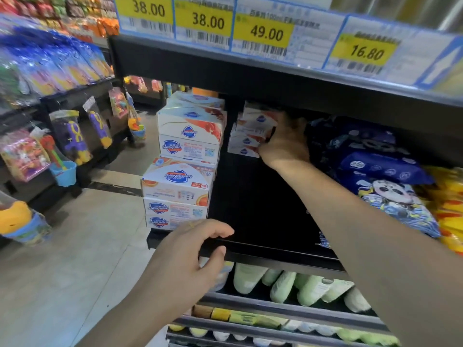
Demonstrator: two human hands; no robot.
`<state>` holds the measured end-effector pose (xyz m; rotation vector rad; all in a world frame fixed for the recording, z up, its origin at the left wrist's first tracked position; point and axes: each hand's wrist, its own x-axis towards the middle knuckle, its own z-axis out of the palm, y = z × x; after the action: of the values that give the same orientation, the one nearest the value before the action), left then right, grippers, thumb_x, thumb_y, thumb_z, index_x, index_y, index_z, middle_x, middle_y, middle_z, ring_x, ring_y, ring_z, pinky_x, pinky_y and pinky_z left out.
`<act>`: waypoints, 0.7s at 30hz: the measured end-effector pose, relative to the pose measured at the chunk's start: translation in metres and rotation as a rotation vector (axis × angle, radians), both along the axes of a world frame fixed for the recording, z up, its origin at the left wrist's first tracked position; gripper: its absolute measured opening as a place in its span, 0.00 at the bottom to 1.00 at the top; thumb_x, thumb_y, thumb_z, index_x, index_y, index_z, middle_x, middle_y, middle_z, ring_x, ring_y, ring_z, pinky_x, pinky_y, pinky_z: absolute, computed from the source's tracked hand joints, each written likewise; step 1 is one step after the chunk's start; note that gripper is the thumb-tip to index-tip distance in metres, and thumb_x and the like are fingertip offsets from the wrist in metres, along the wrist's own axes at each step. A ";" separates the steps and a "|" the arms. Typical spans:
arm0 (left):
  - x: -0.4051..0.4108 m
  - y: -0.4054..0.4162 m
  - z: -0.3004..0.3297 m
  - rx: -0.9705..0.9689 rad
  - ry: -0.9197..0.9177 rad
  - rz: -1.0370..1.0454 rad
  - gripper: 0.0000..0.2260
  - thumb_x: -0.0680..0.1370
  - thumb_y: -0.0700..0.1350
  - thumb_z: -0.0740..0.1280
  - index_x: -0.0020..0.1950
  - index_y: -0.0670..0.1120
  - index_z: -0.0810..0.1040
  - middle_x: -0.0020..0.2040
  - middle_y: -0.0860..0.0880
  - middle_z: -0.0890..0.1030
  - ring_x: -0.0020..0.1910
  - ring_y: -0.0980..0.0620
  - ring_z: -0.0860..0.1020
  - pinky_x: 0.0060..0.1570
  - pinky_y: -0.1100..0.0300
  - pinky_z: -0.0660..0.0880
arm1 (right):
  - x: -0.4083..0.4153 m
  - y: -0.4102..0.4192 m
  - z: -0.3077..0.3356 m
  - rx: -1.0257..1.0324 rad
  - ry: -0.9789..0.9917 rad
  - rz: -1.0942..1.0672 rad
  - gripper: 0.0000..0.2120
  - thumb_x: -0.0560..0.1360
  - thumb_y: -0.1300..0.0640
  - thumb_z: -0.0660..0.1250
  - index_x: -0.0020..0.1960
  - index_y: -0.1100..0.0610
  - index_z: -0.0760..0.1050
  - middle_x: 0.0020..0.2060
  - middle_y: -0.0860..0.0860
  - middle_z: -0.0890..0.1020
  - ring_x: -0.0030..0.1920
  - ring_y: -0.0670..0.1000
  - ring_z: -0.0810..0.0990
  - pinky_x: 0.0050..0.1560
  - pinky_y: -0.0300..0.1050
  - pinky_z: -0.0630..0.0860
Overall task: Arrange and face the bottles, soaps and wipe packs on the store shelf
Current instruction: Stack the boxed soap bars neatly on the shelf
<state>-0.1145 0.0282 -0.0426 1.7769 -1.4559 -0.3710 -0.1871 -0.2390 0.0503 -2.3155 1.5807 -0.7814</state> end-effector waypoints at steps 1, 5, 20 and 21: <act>0.001 0.000 -0.002 0.000 0.004 0.002 0.13 0.79 0.50 0.68 0.59 0.67 0.77 0.57 0.71 0.78 0.63 0.69 0.73 0.57 0.73 0.69 | 0.003 -0.004 0.000 -0.034 -0.023 -0.022 0.32 0.76 0.53 0.71 0.75 0.45 0.61 0.77 0.56 0.56 0.73 0.63 0.67 0.69 0.56 0.73; 0.004 0.000 -0.006 -0.021 0.104 -0.006 0.13 0.80 0.47 0.70 0.56 0.66 0.79 0.56 0.70 0.80 0.61 0.68 0.75 0.57 0.72 0.72 | 0.012 -0.020 0.004 -0.051 0.002 -0.048 0.41 0.75 0.56 0.74 0.80 0.43 0.54 0.81 0.56 0.48 0.77 0.64 0.62 0.71 0.58 0.71; 0.017 -0.001 -0.008 -0.012 0.238 -0.077 0.14 0.80 0.46 0.70 0.56 0.67 0.80 0.56 0.67 0.82 0.61 0.63 0.78 0.64 0.55 0.75 | 0.026 -0.044 -0.001 -0.308 0.176 -0.017 0.18 0.84 0.59 0.55 0.71 0.51 0.71 0.72 0.57 0.69 0.67 0.61 0.74 0.59 0.48 0.71; 0.017 -0.001 -0.007 -0.010 0.239 -0.078 0.14 0.80 0.46 0.70 0.56 0.67 0.80 0.56 0.67 0.82 0.61 0.63 0.78 0.64 0.55 0.75 | 0.024 -0.042 -0.001 -0.316 0.194 -0.012 0.18 0.83 0.59 0.56 0.72 0.50 0.70 0.73 0.58 0.68 0.67 0.62 0.75 0.59 0.50 0.73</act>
<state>-0.0974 0.0277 -0.0499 1.6101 -1.3562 -0.5945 -0.1629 -0.2808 0.0493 -2.6791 1.6523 -0.8887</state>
